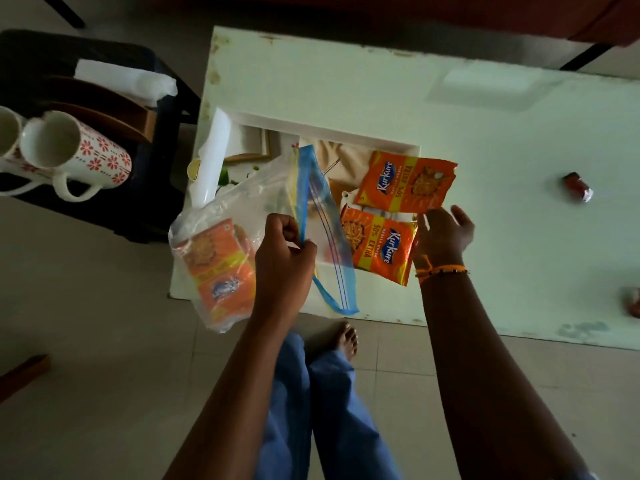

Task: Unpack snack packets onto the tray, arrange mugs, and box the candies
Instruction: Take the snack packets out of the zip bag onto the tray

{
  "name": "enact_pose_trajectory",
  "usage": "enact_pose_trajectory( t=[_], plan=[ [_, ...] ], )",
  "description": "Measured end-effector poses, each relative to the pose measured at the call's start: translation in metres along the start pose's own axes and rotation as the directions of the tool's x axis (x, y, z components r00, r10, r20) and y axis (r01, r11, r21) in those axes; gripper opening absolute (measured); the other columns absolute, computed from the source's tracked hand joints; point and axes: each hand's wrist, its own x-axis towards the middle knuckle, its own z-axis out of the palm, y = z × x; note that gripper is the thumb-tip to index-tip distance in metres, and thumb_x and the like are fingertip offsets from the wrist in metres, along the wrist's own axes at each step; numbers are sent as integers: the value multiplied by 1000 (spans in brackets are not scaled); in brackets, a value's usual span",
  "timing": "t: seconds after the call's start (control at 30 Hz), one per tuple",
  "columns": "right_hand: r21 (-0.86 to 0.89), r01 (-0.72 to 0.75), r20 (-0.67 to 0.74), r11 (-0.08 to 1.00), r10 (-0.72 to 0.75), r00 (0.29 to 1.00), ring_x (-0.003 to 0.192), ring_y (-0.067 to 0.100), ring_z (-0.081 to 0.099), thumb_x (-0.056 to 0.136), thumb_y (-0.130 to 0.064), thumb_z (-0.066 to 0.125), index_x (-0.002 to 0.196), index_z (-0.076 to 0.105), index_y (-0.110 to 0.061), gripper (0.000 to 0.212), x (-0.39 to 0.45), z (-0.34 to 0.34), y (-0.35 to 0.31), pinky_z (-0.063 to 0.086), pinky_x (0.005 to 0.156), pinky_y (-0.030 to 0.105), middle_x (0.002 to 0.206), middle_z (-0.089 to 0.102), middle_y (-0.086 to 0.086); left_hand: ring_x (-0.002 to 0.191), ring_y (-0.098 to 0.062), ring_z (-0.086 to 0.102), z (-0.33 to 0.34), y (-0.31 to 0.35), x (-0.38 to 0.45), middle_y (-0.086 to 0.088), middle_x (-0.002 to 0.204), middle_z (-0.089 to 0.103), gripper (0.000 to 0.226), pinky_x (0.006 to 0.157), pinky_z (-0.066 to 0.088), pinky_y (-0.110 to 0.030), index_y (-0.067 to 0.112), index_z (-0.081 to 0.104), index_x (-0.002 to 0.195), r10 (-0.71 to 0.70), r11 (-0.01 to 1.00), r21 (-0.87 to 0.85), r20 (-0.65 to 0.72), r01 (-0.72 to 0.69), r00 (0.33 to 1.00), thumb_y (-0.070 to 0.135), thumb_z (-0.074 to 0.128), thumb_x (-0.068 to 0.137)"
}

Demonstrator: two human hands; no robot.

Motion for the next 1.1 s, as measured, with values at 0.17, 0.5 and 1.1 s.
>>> enact_pose_trajectory(
  t=[0.17, 0.5, 1.1],
  plan=[
    [-578, 574, 273, 581, -525, 806, 109, 30, 50, 70, 7, 53, 114, 50, -6, 46, -10, -5, 19, 44, 91, 40, 120, 52, 17, 56, 17, 51, 1, 0, 2, 12, 75, 50, 21, 52, 40, -2, 14, 44, 91, -1, 1000, -1, 6, 1, 1000, 2, 58, 80],
    [-330, 828, 868, -454, 199, 455, 143, 38, -2, 88, -34, 50, 136, 34, -34, 50, 4, 7, 66, 2, 105, 75, 155, 18, -1, 57, 16, 53, 0, -1, 0, 13, 76, 50, 20, 50, 39, -2, 15, 45, 91, -4, 1000, -17, 11, 4, 1000, 5, 59, 81],
    [-180, 932, 972, 315, 203, 119, 97, 29, 61, 87, -2, 44, 109, 58, -5, 26, -187, 43, 36, 49, 85, 41, 106, 64, 15, 57, -1, 56, -100, -12, -41, 10, 70, 59, 18, 57, 48, -19, 20, 57, 83, -137, 973, -225, -354, 57, 925, 4, 62, 78]
  ],
)
